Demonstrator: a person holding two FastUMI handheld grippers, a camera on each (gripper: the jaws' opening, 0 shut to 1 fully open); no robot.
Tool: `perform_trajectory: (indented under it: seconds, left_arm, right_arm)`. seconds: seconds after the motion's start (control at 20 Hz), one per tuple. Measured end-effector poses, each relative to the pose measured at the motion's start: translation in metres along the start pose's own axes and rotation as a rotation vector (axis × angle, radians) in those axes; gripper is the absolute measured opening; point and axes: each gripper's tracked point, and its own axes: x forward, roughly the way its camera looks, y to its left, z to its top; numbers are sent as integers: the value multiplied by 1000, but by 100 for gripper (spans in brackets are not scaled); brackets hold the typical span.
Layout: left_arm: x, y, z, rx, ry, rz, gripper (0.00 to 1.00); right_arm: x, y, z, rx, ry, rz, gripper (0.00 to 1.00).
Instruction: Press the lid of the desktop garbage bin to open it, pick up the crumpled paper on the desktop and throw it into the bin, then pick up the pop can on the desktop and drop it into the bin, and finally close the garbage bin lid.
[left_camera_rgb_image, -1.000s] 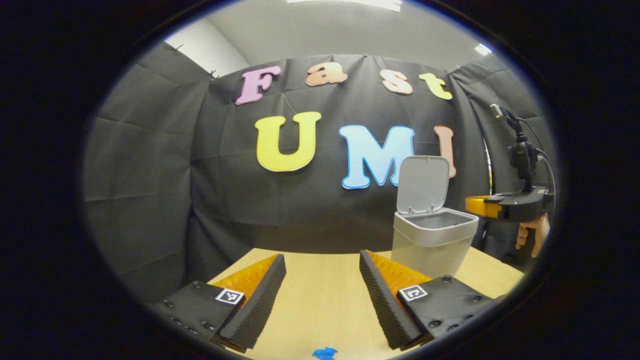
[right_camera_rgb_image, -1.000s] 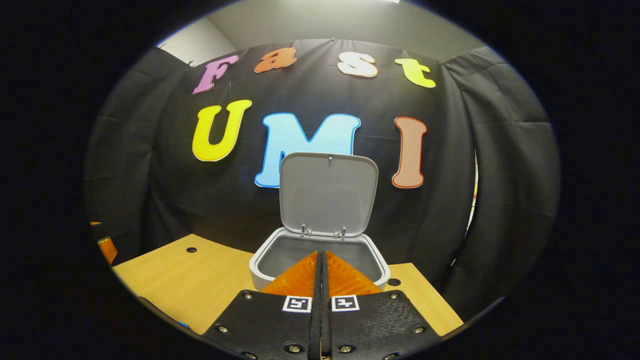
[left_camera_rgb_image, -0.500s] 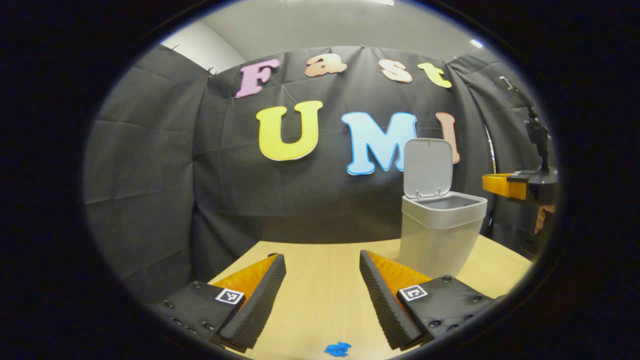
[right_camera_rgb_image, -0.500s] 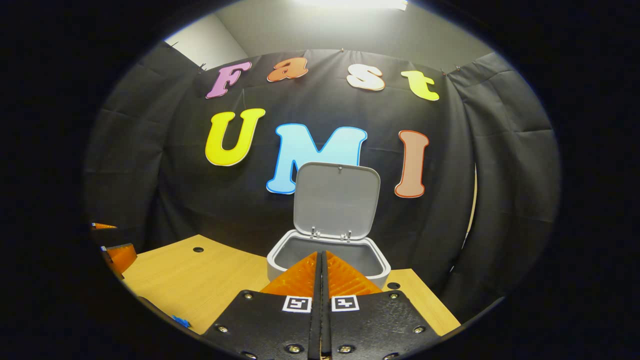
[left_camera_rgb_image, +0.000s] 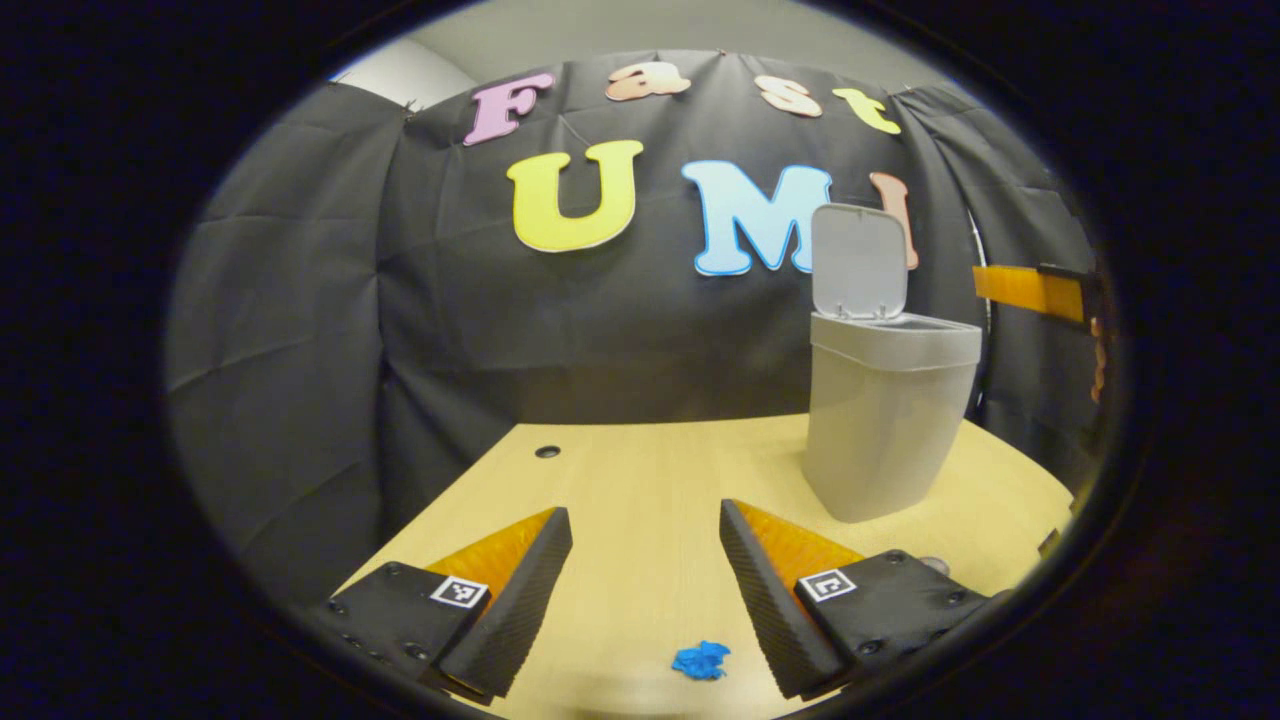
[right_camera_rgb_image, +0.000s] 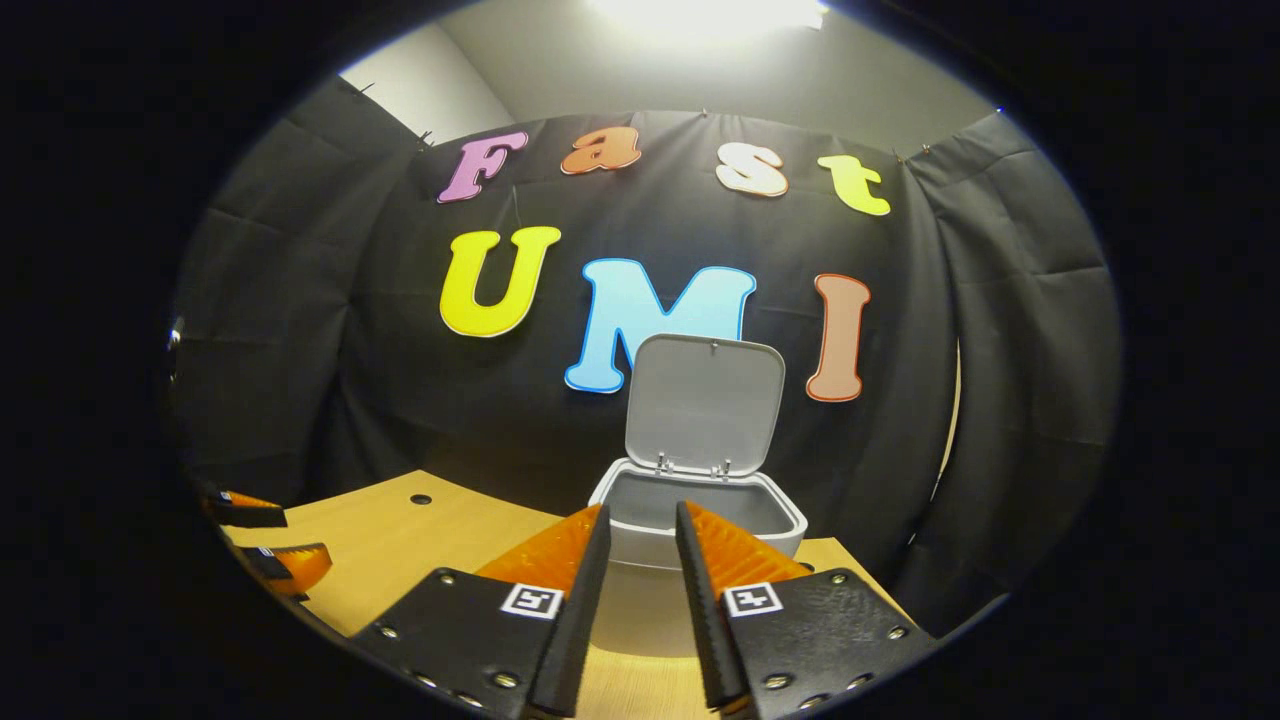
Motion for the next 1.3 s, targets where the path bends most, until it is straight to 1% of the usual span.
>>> perform_trajectory:
  seconds: [0.05, 0.1, 0.15, 0.25, 0.3, 0.35, 0.4, 0.45, 0.5, 0.55, 0.6, 0.65, 0.7, 0.85, 1.0, 1.05, 1.2, 1.25, 1.3]
  left_arm:
    - [2, 0, -11, 1, 21, -9, 99]
    - [3, -1, -22, 2, 44, -16, 99]
    - [4, -3, -34, 4, 66, -25, 99]
    - [6, -5, -59, 14, 112, -37, 99]
    - [6, -4, -70, 21, 132, -41, 95]
    - [6, -3, -79, 26, 151, -47, 99]
    - [7, -2, -88, 27, 168, -52, 96]
    - [7, -1, -97, 26, 184, -62, 99]
    - [8, -1, -106, 29, 202, -71, 99]
    - [9, -1, -117, 36, 224, -79, 95]
    - [10, -2, -127, 42, 245, -92, 99]
    - [9, -5, -139, 47, 265, -110, 100]
    - [10, -7, -149, 53, 286, -127, 96]
    - [9, -18, -177, 67, 338, -190, 96]
    - [14, -33, -192, 86, 364, -257, 96]
    - [17, -36, -198, 101, 371, -269, 100]
    - [24, -42, -208, 128, 397, -297, 100]
    - [26, -48, -213, 123, 411, -307, 92]
    - [27, -51, -219, 119, 429, -310, 96]
  right_arm:
    - [-3, 1, 0, 8, -1, -6, 50]
    - [-5, 2, 1, 18, -3, -9, 50]
    - [-7, 4, 1, 26, 0, -7, 53]
    - [-10, 5, -1, 37, 9, -14, 83]
    - [-12, 6, -2, 40, 12, -19, 83]
    - [-14, 5, -3, 43, 18, -28, 82]
    - [-16, 4, -5, 46, 24, -41, 83]
    - [-19, 4, -5, 49, 28, -55, 86]
    - [-20, 4, -7, 51, 34, -68, 88]
    - [-22, 3, -7, 52, 42, -83, 95]
    - [-24, 4, -9, 52, 47, -96, 95]
    - [-25, 6, -9, 50, 54, -106, 95]
    - [-27, 8, -10, 47, 63, -116, 95]
    - [-34, 18, -15, 42, 100, -136, 95]
    - [-45, 32, -19, 43, 123, -142, 95]
    - [-47, 33, -18, 37, 121, -146, 95]
    - [-57, 26, -17, 21, 119, -169, 95]
    - [-58, 22, -17, 25, 118, -178, 95]
    - [-60, 18, -18, 35, 119, -185, 95]
